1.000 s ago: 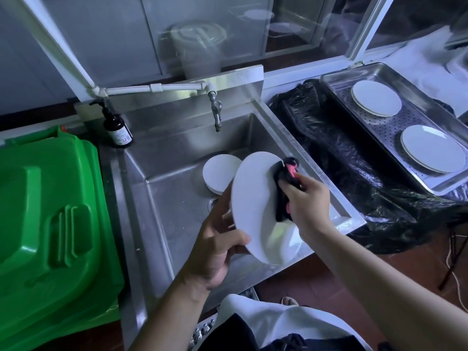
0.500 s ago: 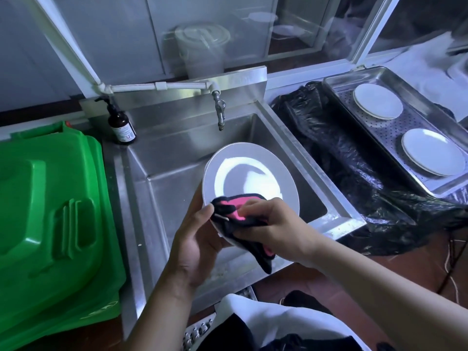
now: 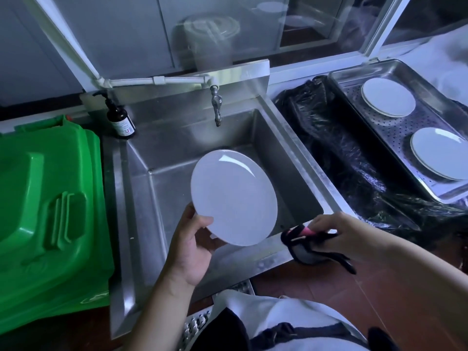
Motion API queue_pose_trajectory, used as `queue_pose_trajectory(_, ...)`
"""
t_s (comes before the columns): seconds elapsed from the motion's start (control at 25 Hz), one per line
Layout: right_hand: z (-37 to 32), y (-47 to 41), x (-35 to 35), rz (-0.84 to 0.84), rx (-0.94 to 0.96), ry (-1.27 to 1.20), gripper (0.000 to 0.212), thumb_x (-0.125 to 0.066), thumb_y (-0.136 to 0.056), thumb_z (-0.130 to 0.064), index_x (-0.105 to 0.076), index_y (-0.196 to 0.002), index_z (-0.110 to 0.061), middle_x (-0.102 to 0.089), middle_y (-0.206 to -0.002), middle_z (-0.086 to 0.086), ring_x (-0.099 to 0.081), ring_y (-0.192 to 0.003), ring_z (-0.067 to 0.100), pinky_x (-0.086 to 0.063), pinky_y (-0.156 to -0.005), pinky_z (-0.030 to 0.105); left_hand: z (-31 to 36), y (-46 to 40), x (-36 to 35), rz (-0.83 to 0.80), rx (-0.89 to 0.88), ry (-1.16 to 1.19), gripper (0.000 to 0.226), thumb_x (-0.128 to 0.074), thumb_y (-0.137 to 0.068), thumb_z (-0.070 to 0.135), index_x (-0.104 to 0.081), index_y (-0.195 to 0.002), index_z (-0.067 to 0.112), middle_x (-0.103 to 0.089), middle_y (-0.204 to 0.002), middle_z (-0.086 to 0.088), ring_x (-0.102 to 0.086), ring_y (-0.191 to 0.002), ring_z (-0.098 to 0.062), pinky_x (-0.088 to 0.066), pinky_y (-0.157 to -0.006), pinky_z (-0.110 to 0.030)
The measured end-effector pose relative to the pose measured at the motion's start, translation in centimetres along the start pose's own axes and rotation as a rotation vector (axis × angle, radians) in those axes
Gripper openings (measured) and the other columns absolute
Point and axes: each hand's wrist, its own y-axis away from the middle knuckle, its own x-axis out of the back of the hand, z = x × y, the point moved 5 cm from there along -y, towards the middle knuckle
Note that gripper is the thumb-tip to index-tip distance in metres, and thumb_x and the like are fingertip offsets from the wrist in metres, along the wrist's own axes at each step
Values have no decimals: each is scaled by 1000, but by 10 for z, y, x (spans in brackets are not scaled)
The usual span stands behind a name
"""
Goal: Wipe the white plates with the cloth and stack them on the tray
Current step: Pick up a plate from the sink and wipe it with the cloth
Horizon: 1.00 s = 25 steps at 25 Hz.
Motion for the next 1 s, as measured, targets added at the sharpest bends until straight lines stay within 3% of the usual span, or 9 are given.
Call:
queue_pose_trajectory(0.16,28,3,11,86,6,-164,16,-69,-91,-6,-78,-90,-19,-69,-76,12,-60,-72,9,-53,-73,40,-24,4,-6,45,52,57,61,-70,-67,20,-66,-128,23,-63,-117,-7,-38,-110,-29,-52,-76,-37)
queue_pose_trajectory(0.28,44,5,12,240,-30,-300,16,-70,-91,-7,-79,-90,-20,-62,-63,1,-53,-62,9,-45,-58,23,-40,7,-6,113,132,127,56,-72,-66,20,-73,-122,20,-59,-114,-11,-41,-110,-29,-58,-75,-38)
queue_pose_trajectory(0.36,55,9,14,264,-60,-244,18,-68,-92,-9,-78,-90,-24,-69,-63,3,-53,-60,10,-43,-57,25,-48,10,-9,151,163,132,48,-71,-68,15,-76,-116,17,-59,-115,-13,-43,-102,-29,-60,-72,-37)
queue_pose_trajectory(0.48,75,16,28,296,-144,-1,32,-65,-91,-12,-72,-72,-36,-66,-55,-9,-52,-53,7,-46,-55,31,-57,16,-18,201,172,102,34,-64,-76,7,-81,-103,19,-58,-99,-8,-44,-77,-17,-60,-64,-31)
queue_pose_trajectory(0.56,80,19,44,445,-180,137,28,-67,-87,-8,-77,-82,-34,-66,-62,-7,-57,-57,16,-47,-57,34,-61,18,-23,227,169,74,35,-65,-75,7,-81,-102,21,-61,-98,-5,-44,-76,-16,-59,-66,-32)
queue_pose_trajectory(0.64,74,26,61,630,-83,99,22,-70,-86,-2,-79,-93,-20,-71,-79,3,-60,-61,29,-48,-58,39,-62,20,-26,241,145,31,37,-65,-73,8,-80,-104,22,-63,-98,-4,-46,-78,-16,-59,-68,-34)
queue_pose_trajectory(0.72,58,29,68,701,105,12,19,-68,-89,1,-77,-91,-16,-71,-88,2,-61,-58,23,-47,-55,36,-60,22,-29,254,115,-16,38,-68,-67,11,-79,-102,22,-65,-92,-2,-47,-76,-16,-59,-67,-35)
queue_pose_trajectory(0.84,18,16,62,786,393,128,29,-65,-89,9,-76,-110,-9,-71,-108,0,-66,-84,16,-53,-73,28,-55,21,-37,244,100,-73,44,-72,-57,15,-79,-100,23,-66,-91,-3,-45,-86,-25,-55,-67,-35)
queue_pose_trajectory(1.0,-21,-35,27,647,700,388,36,-54,-92,-6,-71,-124,-14,-65,-133,9,-57,-128,33,-41,-106,43,-43,18,-59,156,58,-125,45,-70,-58,9,-80,-100,23,-70,-96,-3,-54,-90,-23,-48,-65,-29)
